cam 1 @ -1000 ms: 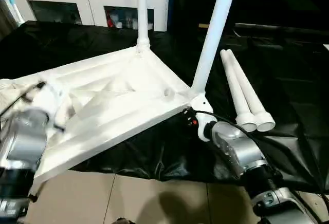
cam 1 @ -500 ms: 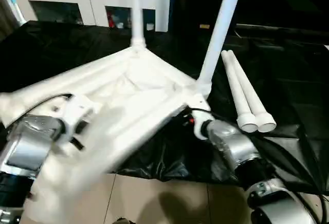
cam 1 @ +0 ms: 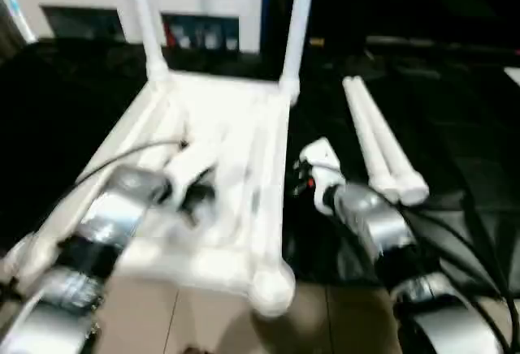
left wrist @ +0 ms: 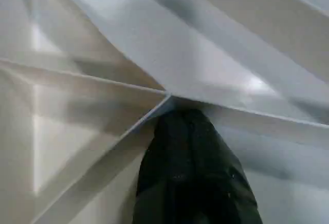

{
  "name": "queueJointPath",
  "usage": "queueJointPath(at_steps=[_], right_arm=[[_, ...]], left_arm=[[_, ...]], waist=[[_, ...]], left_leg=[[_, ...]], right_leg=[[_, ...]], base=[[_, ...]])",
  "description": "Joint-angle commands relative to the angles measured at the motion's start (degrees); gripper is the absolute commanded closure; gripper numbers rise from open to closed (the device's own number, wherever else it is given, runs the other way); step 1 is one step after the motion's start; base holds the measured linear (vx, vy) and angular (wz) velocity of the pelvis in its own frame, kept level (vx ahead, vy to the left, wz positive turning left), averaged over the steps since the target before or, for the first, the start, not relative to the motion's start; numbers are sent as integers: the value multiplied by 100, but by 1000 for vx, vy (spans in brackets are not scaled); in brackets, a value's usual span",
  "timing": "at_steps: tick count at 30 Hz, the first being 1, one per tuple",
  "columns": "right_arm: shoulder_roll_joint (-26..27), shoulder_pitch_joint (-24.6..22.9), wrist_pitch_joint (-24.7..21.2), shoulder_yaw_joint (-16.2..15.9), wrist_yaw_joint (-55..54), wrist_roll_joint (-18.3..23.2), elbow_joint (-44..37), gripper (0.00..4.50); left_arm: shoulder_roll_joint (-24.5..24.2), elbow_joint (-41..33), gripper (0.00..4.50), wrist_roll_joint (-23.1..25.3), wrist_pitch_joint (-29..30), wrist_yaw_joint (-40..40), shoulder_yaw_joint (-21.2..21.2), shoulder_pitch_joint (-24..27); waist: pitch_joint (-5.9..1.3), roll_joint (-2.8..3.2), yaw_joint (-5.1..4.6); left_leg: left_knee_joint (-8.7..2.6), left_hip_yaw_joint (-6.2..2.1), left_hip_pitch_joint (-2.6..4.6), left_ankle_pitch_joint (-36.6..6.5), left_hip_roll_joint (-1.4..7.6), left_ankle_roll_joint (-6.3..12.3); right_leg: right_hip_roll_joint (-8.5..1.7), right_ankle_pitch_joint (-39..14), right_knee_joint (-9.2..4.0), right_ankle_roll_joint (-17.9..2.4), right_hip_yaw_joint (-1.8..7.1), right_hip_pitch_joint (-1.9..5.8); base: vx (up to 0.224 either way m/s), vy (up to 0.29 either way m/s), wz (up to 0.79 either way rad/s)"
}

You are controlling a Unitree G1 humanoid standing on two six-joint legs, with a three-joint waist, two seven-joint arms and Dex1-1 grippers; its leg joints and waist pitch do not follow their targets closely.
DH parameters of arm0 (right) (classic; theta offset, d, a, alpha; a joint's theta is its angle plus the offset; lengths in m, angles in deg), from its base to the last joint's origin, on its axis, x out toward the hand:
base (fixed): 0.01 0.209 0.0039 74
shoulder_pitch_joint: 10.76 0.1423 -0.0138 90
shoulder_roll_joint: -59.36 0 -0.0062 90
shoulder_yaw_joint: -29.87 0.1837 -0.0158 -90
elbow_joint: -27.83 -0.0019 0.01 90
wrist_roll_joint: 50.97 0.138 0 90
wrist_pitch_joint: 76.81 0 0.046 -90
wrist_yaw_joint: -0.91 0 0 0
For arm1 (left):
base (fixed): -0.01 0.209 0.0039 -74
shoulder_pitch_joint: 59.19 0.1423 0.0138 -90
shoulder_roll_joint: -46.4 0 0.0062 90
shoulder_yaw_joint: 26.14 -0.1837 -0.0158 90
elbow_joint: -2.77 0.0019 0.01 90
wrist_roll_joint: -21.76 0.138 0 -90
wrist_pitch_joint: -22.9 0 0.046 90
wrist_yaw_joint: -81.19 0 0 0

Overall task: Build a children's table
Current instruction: Rotate table base

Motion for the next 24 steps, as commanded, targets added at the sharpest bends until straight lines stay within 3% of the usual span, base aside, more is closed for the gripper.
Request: queueJointPath(at_steps=[1, 2, 3, 7, 11, 15, 17, 18, 19, 20, 21, 24], right_arm=[[21, 85, 67, -14, 56, 13, -138, 412], [-8, 75, 69, 4, 55, 23, -182, 420], [-27, 67, 72, 17, 52, 29, -212, 429], [-205, 16, 39, 90, 138, 77, -467, 446], [-453, -114, -16, 99, 452, 154, -826, 446], [-882, -353, -125, -40, 1250, 324, -1406, 446], [-1227, -546, -183, -181, 1913, 487, -1888, 446], [-1397, -629, -214, -257, 2213, 553, -2102, 446], [-1434, -648, -223, -274, 2275, 567, -2149, 446], [-1692, -763, -284, -402, 2686, 643, -2452, 446], [-1847, -825, -313, -481, 2915, 671, -2617, 446], [-2128, -928, -460, -613, 3268, 701, -2921, 446]], left_arm=[[127, 330, 450, 100, -470, 444, -18, -321], [201, 554, 450, 113, -640, 628, -2, -416], [250, 700, 450, 121, -756, 748, 9, -476], [462, 1223, 450, 89, -1321, 1354, 208, -644], [535, 1267, 450, -205, -1683, 933, 400, -643], [307, 290, 450, -779, -1503, -306, 389, -203], [-13, -551, 450, -1120, -1301, -1129, 188, 183], [-197, -950, 450, -1258, -1147, -1489, 66, 358], [-238, -1026, 450, -1284, -1119, -1563, 38, 393], [-502, -1549, 450, -1463, -892, -1994, -131, 613], [-644, -1849, 450, -1592, -713, -2217, -212, 730], [-921, -2392, 450, -1774, -321, -2651, -368, 940]], waist=[[-445, 94, -13], [-456, 126, -7], [-464, 102, -14], [-492, 133, 1], [-491, 113, 29], [-472, 115, 84], [-442, 93, 84], [-454, 92, 103], [-440, 101, 91], [-427, 92, 82], [-402, 101, 61], [-371, 104, 62]], left_leg=[[-401, -166, 210, -1694, 195, -257], [-392, -168, 202, -1576, 198, -233], [-382, -162, 204, -1532, 200, -185], [-352, -153, 189, -1248, 200, -35], [-337, -144, 189, -1135, 208, 123], [-355, -142, 204, -1291, 251, 89], [-367, -125, 193, -1385, 257, 104], [-377, -152, 205, -1417, 280, 82], [-384, -136, 191, -1423, 278, 90], [-382, -124, 234, -1599, 266, 49], [-397, -114, 212, -1658, 268, 55], [-410, -128, 249, -1914, 262, -58]], right_leg=[[-408, -1230, -450, -1058, 235, 235], [-408, -1056, -431, -1106, 226, 236], [-404, -901, -423, -1171, 222, 241], [-394, -335, -377, -1326, 209, 279], [-404, -177, -363, -1444, 200, 287], [-420, -326, -350, -1529, 207, 287], [-416, -465, -371, -1500, 217, 272], [-445, -547, -357, -1485, 216, 307], [-422, -609, -361, -1459, 217, 285], [-401, -842, -381, -1431, 217, 258], [-394, -1042, -406, -1380, 231, 231], [-398, -1663, -451, -1253, 238, 198]], base=[[0, 0, 0], [0, 0, 0], [0, 0, 0], [0, 0, 0], [0, 0, 0], [0, 0, 0], [0, 0, 0], [0, 0, 0], [0, 0, 0], [0, 0, 0], [0, 0, 0], [0, 0, 0]])
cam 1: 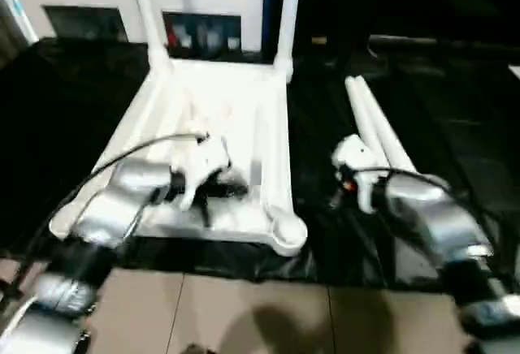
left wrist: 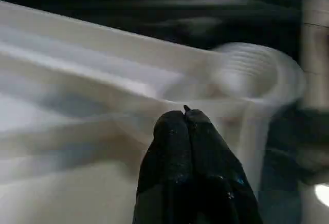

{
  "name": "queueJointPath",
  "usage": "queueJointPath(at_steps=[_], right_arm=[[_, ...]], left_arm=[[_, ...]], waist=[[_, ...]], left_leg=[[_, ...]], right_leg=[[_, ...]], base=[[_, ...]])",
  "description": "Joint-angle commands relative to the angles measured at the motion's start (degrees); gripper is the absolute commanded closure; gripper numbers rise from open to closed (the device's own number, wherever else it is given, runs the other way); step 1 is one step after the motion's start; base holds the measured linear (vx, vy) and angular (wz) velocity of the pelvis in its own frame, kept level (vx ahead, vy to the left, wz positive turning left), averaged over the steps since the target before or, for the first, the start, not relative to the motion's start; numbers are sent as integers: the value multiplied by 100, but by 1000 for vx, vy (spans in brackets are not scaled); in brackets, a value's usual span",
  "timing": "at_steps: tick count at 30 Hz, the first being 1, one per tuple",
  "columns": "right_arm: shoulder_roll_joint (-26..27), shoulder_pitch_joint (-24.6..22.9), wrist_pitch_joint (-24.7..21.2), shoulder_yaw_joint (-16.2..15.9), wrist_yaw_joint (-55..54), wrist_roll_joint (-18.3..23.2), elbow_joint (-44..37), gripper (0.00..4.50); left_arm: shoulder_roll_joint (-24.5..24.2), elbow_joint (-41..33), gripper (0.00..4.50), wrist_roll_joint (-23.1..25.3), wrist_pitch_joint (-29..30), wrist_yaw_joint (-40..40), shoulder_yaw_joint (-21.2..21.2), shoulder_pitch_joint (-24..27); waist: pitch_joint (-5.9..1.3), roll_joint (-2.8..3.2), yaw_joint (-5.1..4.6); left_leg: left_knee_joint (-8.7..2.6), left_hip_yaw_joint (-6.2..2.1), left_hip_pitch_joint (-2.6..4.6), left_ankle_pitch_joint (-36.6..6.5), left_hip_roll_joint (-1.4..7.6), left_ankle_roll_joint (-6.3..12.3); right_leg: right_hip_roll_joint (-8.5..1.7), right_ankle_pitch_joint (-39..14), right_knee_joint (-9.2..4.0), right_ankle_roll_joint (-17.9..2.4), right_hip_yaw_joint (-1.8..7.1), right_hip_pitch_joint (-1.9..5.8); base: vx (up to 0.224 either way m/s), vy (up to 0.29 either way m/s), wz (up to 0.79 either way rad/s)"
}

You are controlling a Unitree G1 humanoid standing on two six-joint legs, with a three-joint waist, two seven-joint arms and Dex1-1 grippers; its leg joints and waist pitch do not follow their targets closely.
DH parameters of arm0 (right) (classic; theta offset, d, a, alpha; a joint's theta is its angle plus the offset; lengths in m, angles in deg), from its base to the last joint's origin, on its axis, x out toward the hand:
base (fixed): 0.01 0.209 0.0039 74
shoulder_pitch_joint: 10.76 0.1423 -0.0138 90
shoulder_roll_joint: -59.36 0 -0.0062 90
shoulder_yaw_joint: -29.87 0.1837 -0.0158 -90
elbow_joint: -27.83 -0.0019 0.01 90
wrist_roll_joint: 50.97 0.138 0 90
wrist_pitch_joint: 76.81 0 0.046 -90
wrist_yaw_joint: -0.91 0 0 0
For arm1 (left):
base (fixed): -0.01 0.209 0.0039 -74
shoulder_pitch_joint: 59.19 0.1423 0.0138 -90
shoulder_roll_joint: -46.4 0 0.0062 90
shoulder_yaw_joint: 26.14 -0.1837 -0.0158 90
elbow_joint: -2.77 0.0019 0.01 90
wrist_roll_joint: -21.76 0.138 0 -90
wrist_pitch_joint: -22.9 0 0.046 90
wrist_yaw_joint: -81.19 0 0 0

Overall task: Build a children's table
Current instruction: Rotate table base

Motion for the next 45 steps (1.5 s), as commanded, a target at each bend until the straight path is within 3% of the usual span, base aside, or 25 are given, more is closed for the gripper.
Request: queueJointPath(at_steps=[1, 3, 7, 9, 14, 18, 21, 25, 28, 32, 35, 37, 39, 43, 45], right_arm=[[-147, -57, -147, -119, 284, 57, -300, 446], [-232, -87, -199, -145, 377, 63, -399, 446], [-371, -117, -293, -223, 546, 76, -572, 446], [-432, -145, -419, -291, 672, 133, -711, 446], [-602, -258, -750, -419, 1002, 303, -1076, 446], [-791, -372, -981, -521, 1261, 394, -1332, 446], [-997, -460, -1061, -642, 1427, 324, -1440, 446], [-1111, -466, -1124, -666, 1423, 300, -1492, 446], [-1145, -435, -1143, -619, 1351, 267, -1498, 446], [-1183, -451, -1181, -575, 1300, 275, -1546, 446], [-1187, -486, -1181, -540, 1149, 242, -1546, 446], [-1173, -504, -1195, -515, 1121, 285, -1578, 446], [-1111, -518, -1194, -426, 1015, 330, -1608, 446], [-1022, -522, -1181, -267, 855, 395, -1586, 446], [-988, -533, -1219, -109, 739, 525, -1624, 446]], left_arm=[[-174, -485, 450, -116, 305, -363, -172, 83], [-279, -714, 450, -142, 467, -502, -274, 184], [-457, -1037, 450, -25, 764, -636, -601, 305], [-465, -985, 450, 289, 722, -469, -804, 306], [-208, -649, 450, 769, 614, 286, -834, 177], [-50, -421, 450, 910, 631, 675, -836, 55], [197, -154, 450, 992, 620, 1047, -765, -76], [432, 148, 450, 1088, 551, 1297, -742, -156], [642, 446, 450, 1159, 419, 1594, -719, -247], [850, 793, 450, 1190, 233, 1916, -646, -387], [1085, 1084, 450, 1173, 53, 2241, -504, -508], [1151, 1146, 450, 1176, -10, 2302, -466, -516], [1211, 1167, 450, 1148, -70, 2426, -367, -506], [1265, 1154, 450, 1026, -221, 2672, -109, -475], [1364, 894, 450, 736, -346, 2699, 179, -381]], waist=[[-366, 59, -1], [-352, 48, -15], [-356, 42, -40], [-363, 26, -46], [-385, 37, -49], [-403, 40, -34], [-394, 41, -15], [-396, 26, -28], [-402, 68, -30], [-408, 60, -36], [-407, 92, -35], [-406, 73, -40], [-407, 93, -52], [-414, 104, -54], [-414, 102, -49]], left_leg=[[-423, -138, 244, -1972, 252, -77], [-422, -152, 253, -2095, 239, -143], [-428, -165, 246, -2081, 233, -177], [-420, -168, 241, -2052, 229, -161], [-397, -160, 225, -1869, 224, -97], [-382, -160, 207, -1728, 222, -18], [-372, -153, 231, -1784, 228, 4], [-365, -176, 189, -1793, 208, 8], [-343, -175, 220, -1879, 207, 7], [-345, -186, 200, -1904, 200, 30], [-333, -191, 216, -1962, 192, 21], [-341, -197, 196, -1960, 193, 41], [-344, -205, 168, -1910, 189, 66], [-323, -191, 188, -1893, 183, 95], [-320, -185, 188, -1856, 183, 110]], right_leg=[[-403, -1790, -469, -1223, 239, 184], [-407, -2180, -507, -1090, 244, 158], [-391, -2224, -503, -1002, 244, 149], [-388, -2177, -507, -1000, 245, 156], [-381, -1883, -492, -1031, 246, 182], [-383, -1648, -480, -1090, 235, 209], [-378, -1731, -509, -1079, 237, 189], [-394, -1927, -520, -1017, 218, 221], [-395, -2032, -546, -1006, 219, 193], [-386, -2063, -554, -975, 201, 208], [-383, -2159, -573, -956, 188, 200], [-382, -2184, -580, -938, 180, 213], [-389, -2177, -574, -916, 177, 227], [-377, -2060, -575, -990, 173, 209], [-383, -2002, -572, -1039, 172, 219]], base=[[0, 0, 0], [0, 0, 0], [0, 0, 0], [0, 0, 0], [0, 0, 0], [0, 0, 0], [0, 0, 0], [0, 0, 0], [0, 0, 0], [0, 0, 0], [0, 0, 0], [0, 0, 0], [0, 0, 0], [0, 0, 0], [0, 0, 0]])
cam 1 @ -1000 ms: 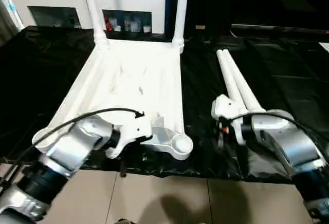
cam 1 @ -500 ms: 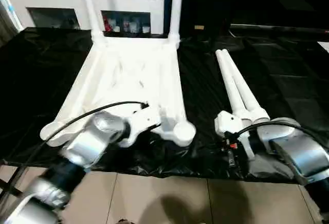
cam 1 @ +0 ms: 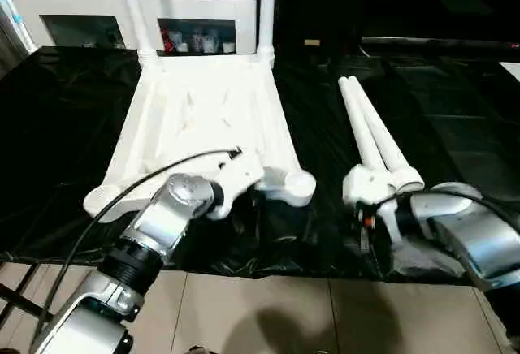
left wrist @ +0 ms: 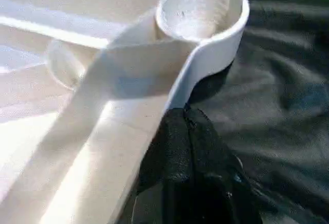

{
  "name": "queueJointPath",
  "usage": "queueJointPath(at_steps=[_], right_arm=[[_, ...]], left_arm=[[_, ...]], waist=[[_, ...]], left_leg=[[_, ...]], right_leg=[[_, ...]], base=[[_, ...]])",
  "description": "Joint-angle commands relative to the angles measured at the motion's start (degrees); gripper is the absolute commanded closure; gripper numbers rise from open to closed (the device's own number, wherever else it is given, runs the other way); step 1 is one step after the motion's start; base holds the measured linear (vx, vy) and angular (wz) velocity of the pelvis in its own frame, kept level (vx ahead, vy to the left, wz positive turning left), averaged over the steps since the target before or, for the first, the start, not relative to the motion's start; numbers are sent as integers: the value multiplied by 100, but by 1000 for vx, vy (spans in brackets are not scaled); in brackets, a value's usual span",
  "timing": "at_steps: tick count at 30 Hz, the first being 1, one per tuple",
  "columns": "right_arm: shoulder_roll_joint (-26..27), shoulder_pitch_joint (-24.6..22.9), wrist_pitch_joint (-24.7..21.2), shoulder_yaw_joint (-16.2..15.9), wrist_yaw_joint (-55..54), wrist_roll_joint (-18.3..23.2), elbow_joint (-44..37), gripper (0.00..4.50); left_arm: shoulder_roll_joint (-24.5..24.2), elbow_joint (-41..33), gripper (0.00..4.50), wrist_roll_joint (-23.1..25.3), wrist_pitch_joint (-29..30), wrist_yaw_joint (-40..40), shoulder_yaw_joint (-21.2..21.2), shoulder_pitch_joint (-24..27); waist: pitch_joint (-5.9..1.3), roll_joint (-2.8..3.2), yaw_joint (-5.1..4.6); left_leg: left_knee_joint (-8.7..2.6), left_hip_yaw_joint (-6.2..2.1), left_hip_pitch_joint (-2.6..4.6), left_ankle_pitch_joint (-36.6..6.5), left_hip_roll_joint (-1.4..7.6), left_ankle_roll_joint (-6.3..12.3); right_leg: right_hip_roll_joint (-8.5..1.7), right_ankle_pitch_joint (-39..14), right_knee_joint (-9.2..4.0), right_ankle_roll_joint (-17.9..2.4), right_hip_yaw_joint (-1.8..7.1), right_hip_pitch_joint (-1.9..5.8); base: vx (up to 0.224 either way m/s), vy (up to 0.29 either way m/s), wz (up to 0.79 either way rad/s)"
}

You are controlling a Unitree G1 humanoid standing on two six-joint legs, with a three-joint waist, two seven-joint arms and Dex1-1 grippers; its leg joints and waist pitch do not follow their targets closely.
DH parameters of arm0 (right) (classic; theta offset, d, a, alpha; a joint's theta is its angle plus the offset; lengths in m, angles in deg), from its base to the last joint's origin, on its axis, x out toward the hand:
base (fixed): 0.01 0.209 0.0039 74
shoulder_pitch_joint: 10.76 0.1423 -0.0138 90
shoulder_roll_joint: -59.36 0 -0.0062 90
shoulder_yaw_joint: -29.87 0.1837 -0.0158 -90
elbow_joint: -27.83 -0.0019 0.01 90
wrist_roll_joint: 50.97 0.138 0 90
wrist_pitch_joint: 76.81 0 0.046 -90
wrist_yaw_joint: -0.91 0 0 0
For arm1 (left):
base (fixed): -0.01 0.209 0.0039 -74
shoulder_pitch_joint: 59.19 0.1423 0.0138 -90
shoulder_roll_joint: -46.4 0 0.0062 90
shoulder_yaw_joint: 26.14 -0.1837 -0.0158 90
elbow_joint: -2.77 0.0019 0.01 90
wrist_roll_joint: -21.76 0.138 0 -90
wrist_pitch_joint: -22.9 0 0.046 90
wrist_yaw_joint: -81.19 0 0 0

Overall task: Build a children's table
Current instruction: Rotate table base, then pick table leg

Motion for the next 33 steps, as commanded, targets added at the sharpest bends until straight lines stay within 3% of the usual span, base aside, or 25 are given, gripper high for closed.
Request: queueJointPath(at_steps=[1, 3, 6, 8, 9, 12, 13, 14, 17, 19, 21, 22, 24, 27, 33], right_arm=[[12, -27, -140, 274, -132, 217, -161, 446], [10, -33, -156, 304, -139, 248, -179, 446], [83, 26, -163, 581, -482, 232, -43, 446], [377, 310, -63, 856, -1177, 54, 416, 450], [493, 427, -33, 947, -1455, -9, 602, 431], [888, 939, -67, 1283, -2683, -262, 1403, 413], [888, 939, -67, 1283, -2683, -262, 1403, 410], [1023, 1111, -179, 1407, -3115, -323, 1647, 384], [1257, 1438, -521, 1607, -3871, -379, 2166, 369], [1373, 1623, -578, 1694, -4163, -416, 2549, 358], [1497, 1838, -596, 1840, -4488, -424, 2980, 330], [1531, 1975, -524, 1919, -4649, -409, 3245, 324], [1572, 2254, -386, 2063, -4919, -366, 3801, 304], [1584, 2580, -102, 2111, -5155, -413, 4479, 285], [1580, 2847, 147, 2064, -5272, -525, 5066, 234]], left_arm=[[57, -434, 450, -339, -154, 133, 459, 29], [81, -521, 450, -408, -141, 129, 519, 58], [156, -1162, 450, -638, 56, 375, 904, 222], [117, -1428, 417, -657, 259, 512, 1057, 258], [100, -1483, 409, -661, 317, 546, 1094, 263], [117, -1510, 385, -589, 416, 852, 1253, 238], [117, -1510, 376, -589, 416, 852, 1253, 238], [124, -1517, 363, -583, 458, 903, 1279, 231], [64, -1660, 345, -516, 565, 1008, 1293, 344], [48, -1753, 336, -508, 599, 1042, 1286, 418], [29, -1841, 315, -504, 617, 1042, 1261, 477], [33, -1896, 308, -520, 662, 1033, 1252, 494], [48, -1996, 294, -548, 729, 1024, 1221, 510], [27, -2160, 279, -606, 812, 963, 1170, 548], [-99, -2410, 228, -670, 965, 825, 1102, 669]], waist=[[-424, -4, 21], [-423, 5, 32], [-433, -51, 38], [-446, -34, 30], [-443, -18, -18], [-438, 8, -9], [-432, 8, -30], [-444, 8, -12], [-464, 25, -19], [-477, -7, -29], [-490, 21, -16], [-487, -23, -15], [-485, -27, -4], [-463, -70, 9], [-463, -74, 10]], left_leg=[[-350, -165, 165, -1793, 193, 119], [-354, -166, 177, -1760, 211, 146], [-341, -150, 147, -1577, 207, 205], [-332, -148, 135, -1440, 199, 217], [-339, -163, 94, -1356, 173, 180], [-311, -132, 178, -1496, 163, 83], [-315, -132, 169, -1494, 152, 45], [-321, -135, 171, -1508, 151, 17], [-332, -138, 160, -1351, 153, -17], [-325, -131, 160, -1267, 168, -18], [-305, -114, 157, -1166, 157, -7], [-309, -102, 152, -1136, 159, 11], [-299, -98, 154, -1100, 156, 27], [-306, -82, 151, -1162, 155, 23], [-298, -80, 137, -1147, 157, 23]], right_leg=[[-382, -1934, -552, -1090, 182, 216], [-376, -1813, -543, -1145, 184, 205], [-390, -1680, -514, -1147, 190, 232], [-384, -1587, -487, -1147, 187, 227], [-377, -1598, -473, -1166, 163, 235], [-349, -1791, -516, -1110, 175, 169], [-339, -1804, -504, -1116, 172, 160], [-339, -1814, -513, -1052, 168, 190], [-329, -1429, -456, -1114, 179, 194], [-339, -1200, -438, -1201, 181, 205], [-344, -1041, -419, -1247, 188, 215], [-337, -991, -430, -1240, 190, 218], [-358, -981, -402, -1296, 191, 223], [-350, -1151, -424, -1203, 188, 215], [-367, -1210, -405, -1183, 186, 215]], base=[[0, 0, 0], [0, 0, 0], [0, 0, 0], [0, 0, 0], [0, 0, 0], [0, 0, 0], [0, 0, 0], [0, 0, 0], [0, 0, 0], [0, 0, 0], [0, 0, 0], [0, 0, 0], [0, 0, 0], [0, 0, 0], [0, 0, 0]])
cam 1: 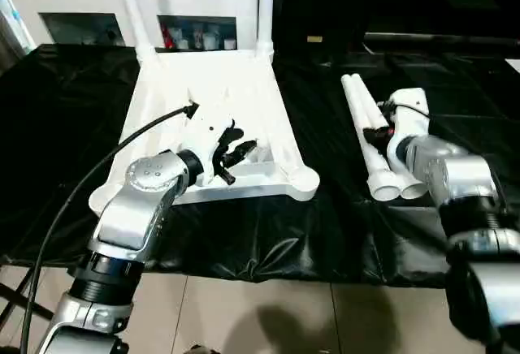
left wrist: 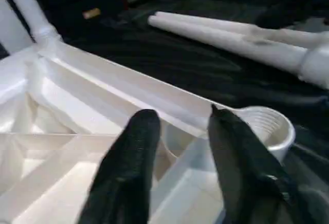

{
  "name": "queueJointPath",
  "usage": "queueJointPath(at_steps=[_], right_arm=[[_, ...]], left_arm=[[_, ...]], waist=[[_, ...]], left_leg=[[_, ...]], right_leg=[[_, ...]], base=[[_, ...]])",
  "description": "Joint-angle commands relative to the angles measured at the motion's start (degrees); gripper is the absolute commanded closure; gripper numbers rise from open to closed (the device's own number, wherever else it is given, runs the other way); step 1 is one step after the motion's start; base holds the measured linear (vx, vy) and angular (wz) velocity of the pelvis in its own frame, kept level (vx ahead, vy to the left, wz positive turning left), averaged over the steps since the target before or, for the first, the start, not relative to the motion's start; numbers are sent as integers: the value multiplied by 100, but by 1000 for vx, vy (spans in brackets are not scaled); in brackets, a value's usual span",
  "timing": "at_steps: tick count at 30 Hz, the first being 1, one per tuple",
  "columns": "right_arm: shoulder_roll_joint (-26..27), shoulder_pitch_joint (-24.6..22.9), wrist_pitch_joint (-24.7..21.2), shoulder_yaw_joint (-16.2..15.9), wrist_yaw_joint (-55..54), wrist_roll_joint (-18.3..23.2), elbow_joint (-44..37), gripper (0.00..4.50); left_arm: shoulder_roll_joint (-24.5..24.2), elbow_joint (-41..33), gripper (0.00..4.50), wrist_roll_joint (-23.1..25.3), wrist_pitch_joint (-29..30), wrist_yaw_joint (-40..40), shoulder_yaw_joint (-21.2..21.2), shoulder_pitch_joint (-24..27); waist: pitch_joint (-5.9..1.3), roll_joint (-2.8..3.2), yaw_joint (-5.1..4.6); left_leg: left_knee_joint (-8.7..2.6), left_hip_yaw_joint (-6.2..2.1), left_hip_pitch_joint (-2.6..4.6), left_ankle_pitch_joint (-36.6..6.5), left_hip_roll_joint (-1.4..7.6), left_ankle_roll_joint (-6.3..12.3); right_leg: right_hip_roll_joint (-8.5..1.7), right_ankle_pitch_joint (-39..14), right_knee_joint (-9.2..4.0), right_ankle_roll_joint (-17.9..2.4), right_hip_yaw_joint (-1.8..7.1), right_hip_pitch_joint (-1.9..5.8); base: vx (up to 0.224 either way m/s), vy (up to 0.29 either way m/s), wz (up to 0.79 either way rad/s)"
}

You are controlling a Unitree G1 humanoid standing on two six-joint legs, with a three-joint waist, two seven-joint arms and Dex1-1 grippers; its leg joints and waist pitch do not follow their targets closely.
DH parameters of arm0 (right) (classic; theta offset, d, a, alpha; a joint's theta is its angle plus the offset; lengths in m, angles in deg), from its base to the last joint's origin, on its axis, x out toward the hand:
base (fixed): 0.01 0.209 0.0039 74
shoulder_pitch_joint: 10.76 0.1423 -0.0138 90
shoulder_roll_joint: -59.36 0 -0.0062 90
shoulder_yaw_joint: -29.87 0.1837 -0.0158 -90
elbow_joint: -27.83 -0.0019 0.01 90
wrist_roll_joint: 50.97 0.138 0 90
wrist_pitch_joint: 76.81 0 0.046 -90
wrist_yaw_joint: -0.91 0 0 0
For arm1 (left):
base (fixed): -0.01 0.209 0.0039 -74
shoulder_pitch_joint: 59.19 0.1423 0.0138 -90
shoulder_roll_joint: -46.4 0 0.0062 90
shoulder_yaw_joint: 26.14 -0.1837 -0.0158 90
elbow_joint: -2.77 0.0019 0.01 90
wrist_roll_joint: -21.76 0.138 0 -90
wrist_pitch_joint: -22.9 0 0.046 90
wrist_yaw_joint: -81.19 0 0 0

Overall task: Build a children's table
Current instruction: Pick table leg

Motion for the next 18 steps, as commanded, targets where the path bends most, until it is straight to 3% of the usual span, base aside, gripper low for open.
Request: queueJointPath(at_steps=[1, 11, 18], right_arm=[[-5, 133, 109, 7, -66, -78, 176, 234], [44, 600, 557, -2, -147, -218, 1422, 126], [101, 798, 617, -4, -97, -313, 2032, 124]], left_arm=[[-85, -174, 228, -44, 122, -90, -68, 69], [-264, -558, 116, 44, 393, -154, -248, 291], [-431, -693, 99, 87, 512, -235, -304, 379]], waist=[[-458, -91, 3], [-446, -88, -2], [-452, -50, -1]], left_leg=[[-305, -84, 160, -1114, 152, 35], [-302, -78, 169, -1252, 156, 27], [-298, -83, 164, -1220, 157, 39]], right_leg=[[-355, -1203, -392, -1141, 185, 248], [-347, -1290, -391, -1154, 182, 219], [-345, -1117, -366, -1255, 175, 226]], base=[[0, 0, 0], [0, 0, 0], [0, 0, 0]])
